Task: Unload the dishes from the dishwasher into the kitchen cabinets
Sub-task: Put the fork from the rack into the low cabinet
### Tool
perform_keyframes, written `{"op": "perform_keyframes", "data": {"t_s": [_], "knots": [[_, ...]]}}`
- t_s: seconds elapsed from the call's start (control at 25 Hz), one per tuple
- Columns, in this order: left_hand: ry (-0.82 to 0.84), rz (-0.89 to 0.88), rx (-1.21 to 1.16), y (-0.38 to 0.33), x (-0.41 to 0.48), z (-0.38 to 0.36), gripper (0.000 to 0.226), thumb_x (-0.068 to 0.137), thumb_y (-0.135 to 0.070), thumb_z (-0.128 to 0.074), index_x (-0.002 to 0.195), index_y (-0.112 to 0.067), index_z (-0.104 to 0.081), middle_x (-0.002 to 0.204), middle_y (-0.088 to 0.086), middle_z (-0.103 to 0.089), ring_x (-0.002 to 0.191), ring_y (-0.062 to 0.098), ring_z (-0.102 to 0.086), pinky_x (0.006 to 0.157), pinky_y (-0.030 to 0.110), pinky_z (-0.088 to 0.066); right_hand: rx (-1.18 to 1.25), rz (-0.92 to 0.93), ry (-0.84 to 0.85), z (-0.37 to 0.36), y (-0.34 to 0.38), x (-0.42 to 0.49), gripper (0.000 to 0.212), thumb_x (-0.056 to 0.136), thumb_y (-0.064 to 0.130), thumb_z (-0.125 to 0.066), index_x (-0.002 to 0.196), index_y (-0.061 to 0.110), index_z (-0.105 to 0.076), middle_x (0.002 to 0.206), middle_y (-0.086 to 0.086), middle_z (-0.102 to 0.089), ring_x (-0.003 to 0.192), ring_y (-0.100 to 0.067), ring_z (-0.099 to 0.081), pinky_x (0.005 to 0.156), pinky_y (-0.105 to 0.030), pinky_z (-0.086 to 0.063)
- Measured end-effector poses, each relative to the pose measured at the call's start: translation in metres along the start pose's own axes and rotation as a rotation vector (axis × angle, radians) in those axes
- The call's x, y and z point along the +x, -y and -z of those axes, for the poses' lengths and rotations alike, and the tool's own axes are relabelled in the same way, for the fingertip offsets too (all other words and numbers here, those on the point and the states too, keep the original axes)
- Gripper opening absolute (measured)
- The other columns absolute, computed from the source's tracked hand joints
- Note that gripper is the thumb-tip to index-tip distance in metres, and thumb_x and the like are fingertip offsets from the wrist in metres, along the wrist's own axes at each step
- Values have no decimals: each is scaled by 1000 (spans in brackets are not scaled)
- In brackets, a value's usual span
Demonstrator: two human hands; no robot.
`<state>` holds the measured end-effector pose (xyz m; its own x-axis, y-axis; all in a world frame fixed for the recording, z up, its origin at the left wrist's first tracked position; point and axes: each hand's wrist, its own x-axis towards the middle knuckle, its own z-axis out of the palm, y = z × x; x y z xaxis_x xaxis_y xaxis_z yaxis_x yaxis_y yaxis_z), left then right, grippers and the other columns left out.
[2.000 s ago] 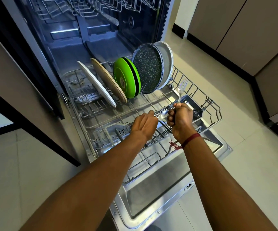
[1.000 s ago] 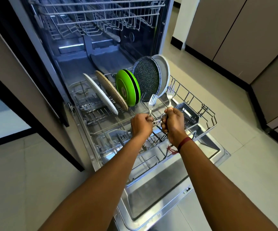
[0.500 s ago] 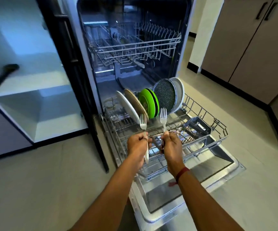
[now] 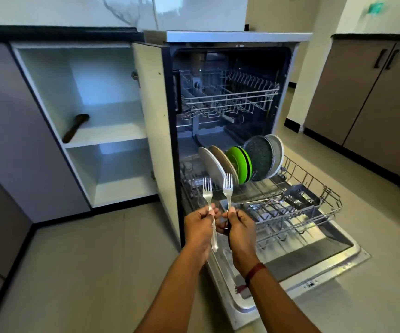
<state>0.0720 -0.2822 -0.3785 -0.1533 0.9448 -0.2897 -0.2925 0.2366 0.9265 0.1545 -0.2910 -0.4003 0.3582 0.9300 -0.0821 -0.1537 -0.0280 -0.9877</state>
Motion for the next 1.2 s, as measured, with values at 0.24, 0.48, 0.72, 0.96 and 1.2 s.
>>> {"op": "perform_keyframes", "data": {"t_s": [0.24,0.48,0.72,0.96,1.2], "knots": [[-28,-24,-27,-24,-2,72,20,95,-4,-55,107,-7,-71,99,8,-73,90,21,-70,83,37,-57,-14,-32,18,-75,-4,-47,28,98,15,-52,80,11,-72,80,-17,-71,72,-20,-62,73,-43,-56],[-57,-51,-76,-37,-2,120,21,96,-3,-54,105,-9,-72,98,7,-74,93,18,-70,78,25,-57,-30,-1,79,-124,-9,-73,27,98,17,-53,81,20,-74,84,-15,-72,73,-16,-63,72,-35,-54],[-109,-51,-41,-46,1,151,22,96,-7,-54,99,-13,-75,95,6,-74,95,20,-69,86,36,-57,-27,-10,154,-156,-11,-83,24,98,19,-53,88,24,-74,81,-1,-74,80,-14,-69,74,-30,-58],[-157,-73,-72,-65,19,173,26,95,-6,-54,87,-20,-73,95,5,-73,93,20,-68,75,24,-55,-81,-57,191,-194,-15,-75,22,98,25,-53,97,22,-75,68,-6,-66,61,-16,-55,53,-29,-47],[-120,-44,-237,-72,52,196,29,97,2,-45,94,-10,-71,100,13,-72,97,23,-68,81,27,-53,-148,-40,227,-226,-22,-58,22,97,26,-56,84,34,-71,86,1,-72,79,-13,-68,69,-26,-57]]}}
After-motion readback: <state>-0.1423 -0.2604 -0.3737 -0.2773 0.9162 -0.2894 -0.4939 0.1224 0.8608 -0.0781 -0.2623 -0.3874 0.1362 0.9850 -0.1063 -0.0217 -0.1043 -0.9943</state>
